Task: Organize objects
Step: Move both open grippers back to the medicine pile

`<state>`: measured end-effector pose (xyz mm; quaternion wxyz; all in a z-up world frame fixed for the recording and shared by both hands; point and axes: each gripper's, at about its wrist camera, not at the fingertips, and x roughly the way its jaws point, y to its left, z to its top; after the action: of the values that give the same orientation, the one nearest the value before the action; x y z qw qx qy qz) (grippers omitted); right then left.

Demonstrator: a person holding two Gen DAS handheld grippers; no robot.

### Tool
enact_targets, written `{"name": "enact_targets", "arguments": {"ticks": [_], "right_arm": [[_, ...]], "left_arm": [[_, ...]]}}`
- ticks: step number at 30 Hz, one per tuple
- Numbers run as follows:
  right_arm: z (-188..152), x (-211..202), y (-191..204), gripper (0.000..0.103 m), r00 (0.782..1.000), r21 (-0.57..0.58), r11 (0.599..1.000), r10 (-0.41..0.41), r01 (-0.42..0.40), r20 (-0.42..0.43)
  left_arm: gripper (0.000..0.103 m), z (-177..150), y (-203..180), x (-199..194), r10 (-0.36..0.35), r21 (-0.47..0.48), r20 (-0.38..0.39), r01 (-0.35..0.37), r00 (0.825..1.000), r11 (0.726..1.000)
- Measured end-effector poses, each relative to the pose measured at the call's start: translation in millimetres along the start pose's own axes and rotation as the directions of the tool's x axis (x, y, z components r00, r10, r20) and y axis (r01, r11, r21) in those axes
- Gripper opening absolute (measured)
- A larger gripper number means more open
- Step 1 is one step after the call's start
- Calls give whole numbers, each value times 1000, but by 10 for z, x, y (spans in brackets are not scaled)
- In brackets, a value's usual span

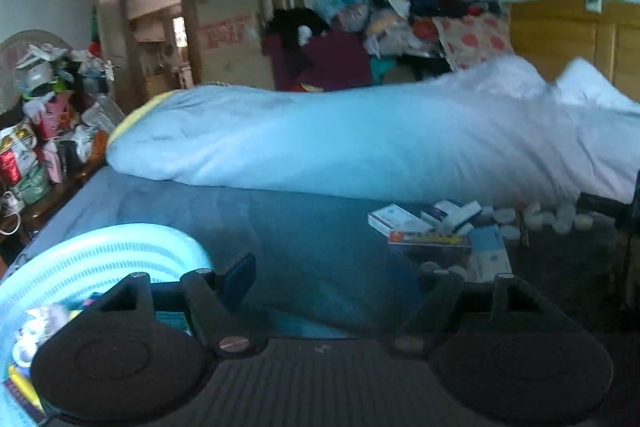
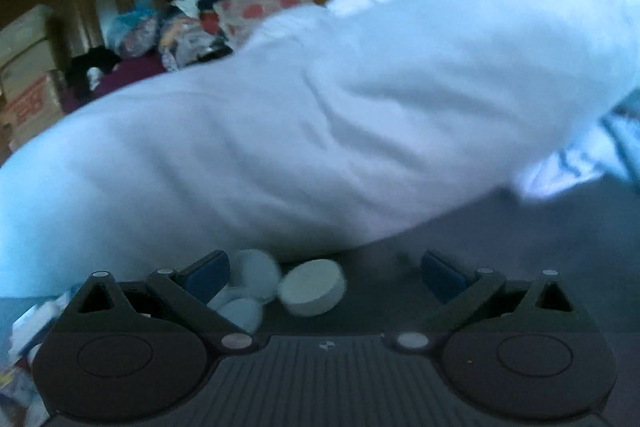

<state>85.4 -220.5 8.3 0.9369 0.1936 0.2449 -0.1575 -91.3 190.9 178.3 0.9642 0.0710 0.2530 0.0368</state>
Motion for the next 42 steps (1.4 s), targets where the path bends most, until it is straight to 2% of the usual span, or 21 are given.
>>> {"name": "enact_targets", "arguments": {"ticks": [2, 5, 8, 11, 17, 20, 22, 24, 26, 27, 28, 29, 31, 32, 33, 35, 36, 39, 41, 42], "right_arm": [[-6, 219, -29, 103, 997, 17, 998, 53, -52, -61], [0, 363, 117, 103, 987, -46, 990, 125, -130, -105], [-39, 476, 365, 103, 947, -96, 954, 264, -285, -184], [-97, 573, 655, 103, 909, -155, 910, 344, -384, -235], [-232, 711, 1262, 103, 804, -237, 788, 469, -568, -366], [-394, 534, 1476, 103, 697, -239, 674, 567, -699, -439], [-594, 271, 1617, 101, 634, -267, 588, 603, -763, -485], [-695, 4, 1691, 99, 609, -293, 540, 624, -789, -490], [-758, -341, 1714, 97, 572, -307, 484, 650, -819, -500], [-775, -533, 1695, 97, 579, -341, 468, 653, -816, -488], [-709, -689, 1657, 97, 595, -371, 466, 652, -803, -470], [-683, -827, 1574, 97, 632, -400, 492, 647, -773, -426], [-481, -921, 1340, 97, 686, -395, 563, 637, -726, -352], [-423, -981, 1192, 97, 720, -381, 612, 622, -693, -309], [-318, -907, 1109, 97, 746, -367, 650, 603, -665, -283], [-290, -890, 813, 97, 829, -355, 749, 511, -560, -228], [-316, -899, 649, 96, 862, -337, 794, 462, -507, -209], [-409, -794, 396, 86, 911, -290, 866, 361, -407, -200], [-294, -631, 367, 81, 939, -248, 908, 308, -338, -152], [-192, -538, 323, 82, 945, -198, 925, 304, -323, -123]], "left_arm": [[75, 37, -122, 171, -11, 12, -11, 11, 1000, 1000], [75, -4, -229, 435, -27, 21, -25, 28, 999, 999], [75, -52, -314, 591, -40, 25, -47, 42, 998, 999], [75, -85, -375, 672, -46, 36, -58, 48, 997, 998], [76, -131, -335, 668, -29, 32, -73, 31, 997, 999], [76, -144, -279, 630, -20, 9, -83, 21, 996, 1000], [76, -138, -271, 595, -20, 2, -82, 20, 996, 1000], [77, -145, -257, 547, -27, -4, -77, 27, 997, 1000], [80, -166, -236, 483, -26, -14, -72, 25, 997, 1000], [82, -179, -216, 460, -27, -21, -73, 26, 997, 999], [83, -197, -194, 447, -27, -28, -74, 25, 997, 999], [83, -228, -193, 465, -22, -29, -79, 20, 997, 999], [82, -319, -196, 514, -19, -27, -99, 16, 995, 999], [81, -358, -200, 538, -23, -28, -112, 20, 993, 999], [79, -403, -207, 562, -30, -28, -129, 27, 991, 999], [77, -489, -230, 600, -57, -30, -161, 53, 985, 998], [76, -521, -236, 610, -62, -29, -170, 58, 983, 998], [76, -581, -225, 605, -66, -38, -185, 60, 980, 997], [76, -586, -205, 593, -62, -42, -191, 54, 980, 998], [76, -581, -198, 581, -56, -41, -189, 49, 980, 998]]}}
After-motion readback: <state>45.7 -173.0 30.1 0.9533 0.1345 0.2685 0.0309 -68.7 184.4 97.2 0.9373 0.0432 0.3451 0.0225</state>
